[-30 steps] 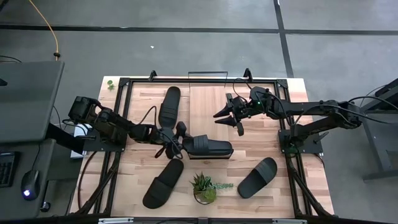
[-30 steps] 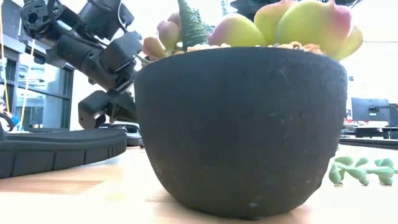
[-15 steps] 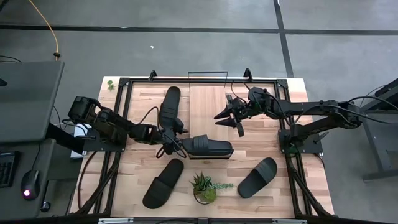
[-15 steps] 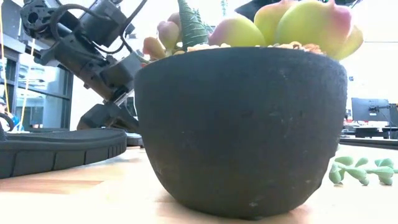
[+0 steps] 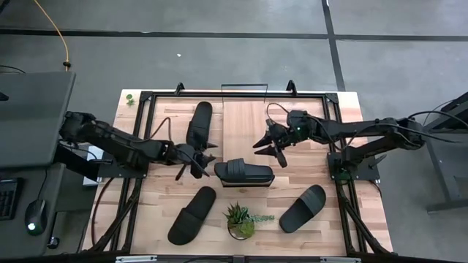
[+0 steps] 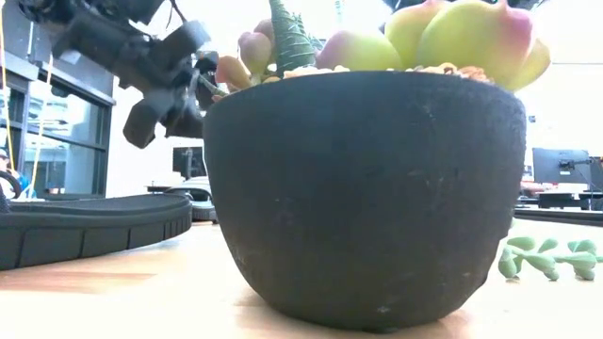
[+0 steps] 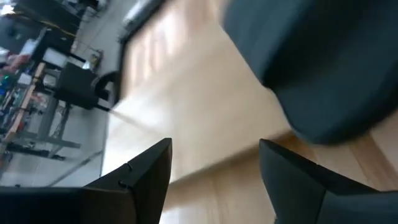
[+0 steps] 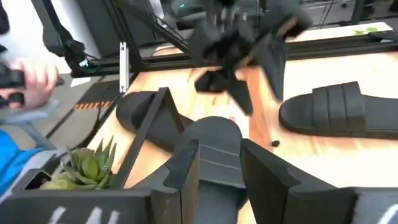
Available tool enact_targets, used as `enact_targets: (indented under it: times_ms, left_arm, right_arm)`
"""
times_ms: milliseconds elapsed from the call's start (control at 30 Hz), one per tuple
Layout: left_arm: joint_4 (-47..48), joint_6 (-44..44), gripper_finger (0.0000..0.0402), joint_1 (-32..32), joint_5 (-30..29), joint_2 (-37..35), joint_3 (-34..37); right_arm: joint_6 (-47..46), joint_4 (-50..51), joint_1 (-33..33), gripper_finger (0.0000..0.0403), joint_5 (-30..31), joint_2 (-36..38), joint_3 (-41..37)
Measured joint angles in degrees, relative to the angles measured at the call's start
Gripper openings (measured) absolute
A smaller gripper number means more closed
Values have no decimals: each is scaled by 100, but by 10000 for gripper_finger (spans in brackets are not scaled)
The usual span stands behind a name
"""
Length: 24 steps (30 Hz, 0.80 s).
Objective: Pick and place slides into the shelf
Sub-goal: Put the top right black slide on the shelf
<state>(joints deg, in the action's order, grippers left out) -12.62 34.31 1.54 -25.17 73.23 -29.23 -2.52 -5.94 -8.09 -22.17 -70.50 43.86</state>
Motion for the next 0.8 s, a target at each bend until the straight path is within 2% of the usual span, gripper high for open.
enact_targets:
  times_ms: [300,467,800]
  left_arm:
    - [-136,-829,220,-2,6,-1046,-22]
    - [-77,-1616,220,-2,15,-1459,-286]
    - [-32,-2934,217,-2,74,-1606,-763]
  right_arm:
    - [-6,-24,61,108,-132,-511,0]
    - [-50,-96,61,108,-185,-782,0]
    - [-328,-228,65,108,-848,-1433,2]
